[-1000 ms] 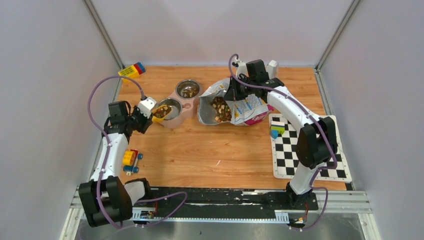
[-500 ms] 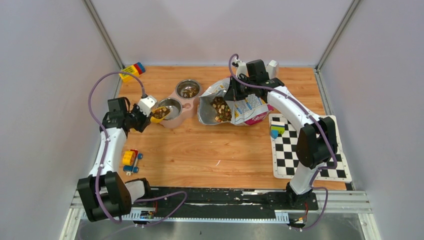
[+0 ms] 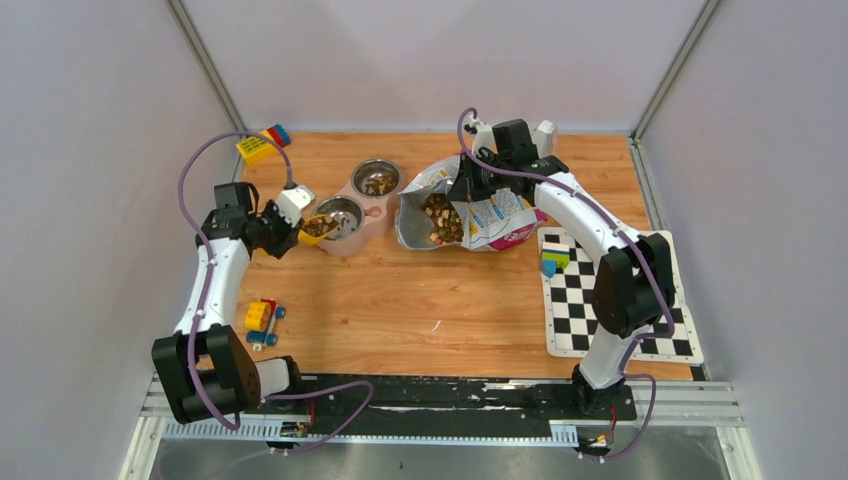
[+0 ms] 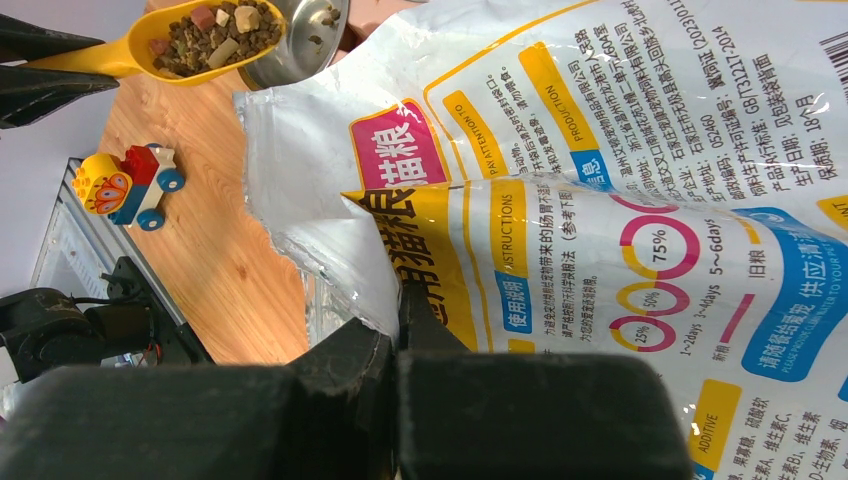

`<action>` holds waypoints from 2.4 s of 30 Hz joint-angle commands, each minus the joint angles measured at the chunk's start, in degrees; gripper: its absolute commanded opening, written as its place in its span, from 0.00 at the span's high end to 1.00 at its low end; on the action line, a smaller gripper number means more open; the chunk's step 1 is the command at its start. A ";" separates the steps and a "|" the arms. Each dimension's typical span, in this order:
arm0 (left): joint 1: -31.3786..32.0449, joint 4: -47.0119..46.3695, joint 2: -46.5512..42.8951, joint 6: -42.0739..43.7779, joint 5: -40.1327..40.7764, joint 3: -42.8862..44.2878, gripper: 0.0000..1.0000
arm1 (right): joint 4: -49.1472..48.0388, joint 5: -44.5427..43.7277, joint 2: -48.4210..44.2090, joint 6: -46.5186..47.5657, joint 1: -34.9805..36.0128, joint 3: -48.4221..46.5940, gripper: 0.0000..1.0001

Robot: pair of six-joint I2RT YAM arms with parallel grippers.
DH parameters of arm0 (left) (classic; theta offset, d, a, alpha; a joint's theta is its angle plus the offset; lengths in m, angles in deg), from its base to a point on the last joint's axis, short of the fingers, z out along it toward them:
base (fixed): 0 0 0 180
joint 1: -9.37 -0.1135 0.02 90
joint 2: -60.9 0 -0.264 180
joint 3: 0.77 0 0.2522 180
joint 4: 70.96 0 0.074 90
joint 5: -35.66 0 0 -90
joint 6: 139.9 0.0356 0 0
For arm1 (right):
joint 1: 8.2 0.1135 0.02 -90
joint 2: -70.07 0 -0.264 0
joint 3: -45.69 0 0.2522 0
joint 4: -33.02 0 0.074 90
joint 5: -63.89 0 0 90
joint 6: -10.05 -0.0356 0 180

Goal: Serve the pet food
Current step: Pour the pet food into the pet food bowl.

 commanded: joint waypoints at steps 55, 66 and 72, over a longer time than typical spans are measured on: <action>14.69 10.01 6.39 4.79 20.01 14.67 1.00 | 0.16 -0.62 -3.87 1.35 0.71 -0.42 1.00; 20.49 9.03 7.48 6.24 29.60 17.24 1.00 | 0.21 -0.80 -3.89 1.62 0.88 -0.39 1.00; 25.23 6.75 6.89 9.79 37.18 16.06 1.00 | 0.18 -0.84 -3.98 1.71 0.88 -0.35 1.00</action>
